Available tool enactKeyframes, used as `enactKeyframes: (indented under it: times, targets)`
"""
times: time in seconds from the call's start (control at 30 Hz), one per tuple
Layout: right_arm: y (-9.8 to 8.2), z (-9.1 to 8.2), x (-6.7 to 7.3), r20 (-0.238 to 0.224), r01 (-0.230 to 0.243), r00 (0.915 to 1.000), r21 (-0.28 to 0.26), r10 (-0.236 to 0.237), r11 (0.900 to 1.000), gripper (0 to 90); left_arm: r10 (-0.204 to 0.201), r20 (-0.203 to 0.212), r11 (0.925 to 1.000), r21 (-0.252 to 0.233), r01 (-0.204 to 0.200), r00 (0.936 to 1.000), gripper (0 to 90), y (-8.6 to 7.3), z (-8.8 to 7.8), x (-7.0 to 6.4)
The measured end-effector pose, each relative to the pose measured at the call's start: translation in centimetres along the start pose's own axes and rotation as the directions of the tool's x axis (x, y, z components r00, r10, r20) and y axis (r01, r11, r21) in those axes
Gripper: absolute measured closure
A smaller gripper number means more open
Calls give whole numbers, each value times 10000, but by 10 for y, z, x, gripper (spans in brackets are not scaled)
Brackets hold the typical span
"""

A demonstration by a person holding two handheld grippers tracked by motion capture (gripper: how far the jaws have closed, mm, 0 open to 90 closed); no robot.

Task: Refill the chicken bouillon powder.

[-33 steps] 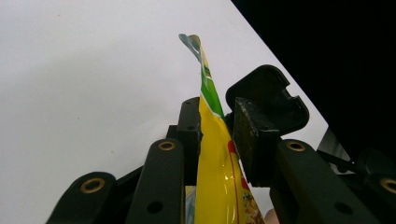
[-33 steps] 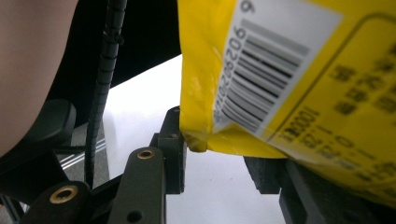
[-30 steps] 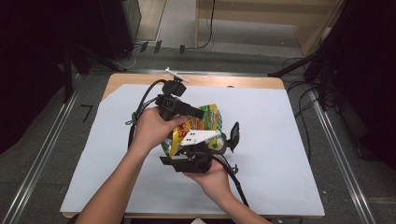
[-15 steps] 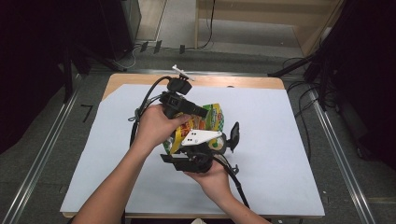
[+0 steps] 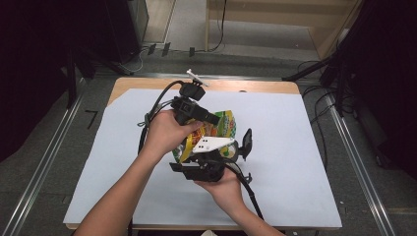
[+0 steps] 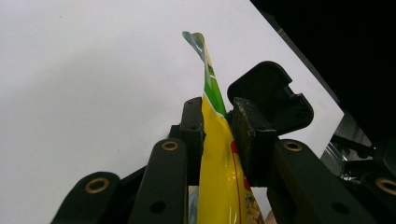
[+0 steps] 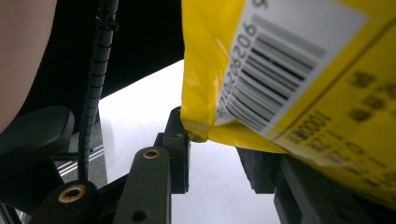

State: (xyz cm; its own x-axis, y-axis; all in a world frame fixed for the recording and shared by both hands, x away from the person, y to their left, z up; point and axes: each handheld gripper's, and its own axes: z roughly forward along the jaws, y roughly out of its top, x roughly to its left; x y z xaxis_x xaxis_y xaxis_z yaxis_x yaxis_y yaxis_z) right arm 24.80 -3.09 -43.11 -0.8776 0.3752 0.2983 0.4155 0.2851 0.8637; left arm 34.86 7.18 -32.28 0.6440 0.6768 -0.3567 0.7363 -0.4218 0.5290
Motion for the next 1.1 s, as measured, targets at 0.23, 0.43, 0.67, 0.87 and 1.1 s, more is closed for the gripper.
enactKeyframes:
  times: [0.23,0.43,0.67,0.87,1.1]
  targets:
    - [2,-2,0,42,99,9999,-46,-98,9999,673,58,-3,10000,-44,-58,10000,750,1,-1,-1]
    - [2,-2,0,65,136,9999,-63,-136,9999,673,17,34,10000,-97,-17,10000,749,2,-3,-2]
    - [3,-2,1,-16,63,10000,-65,-63,10000,675,59,-78,9999,137,-58,10000,748,3,0,-1]
    - [3,-1,-1,8,37,10000,58,-37,10000,674,-7,-1,10000,6,7,10000,745,2,-1,0]
    - [5,-2,1,41,187,9998,-10,-187,9998,674,200,-230,9998,90,-198,9995,742,2,-1,-4]
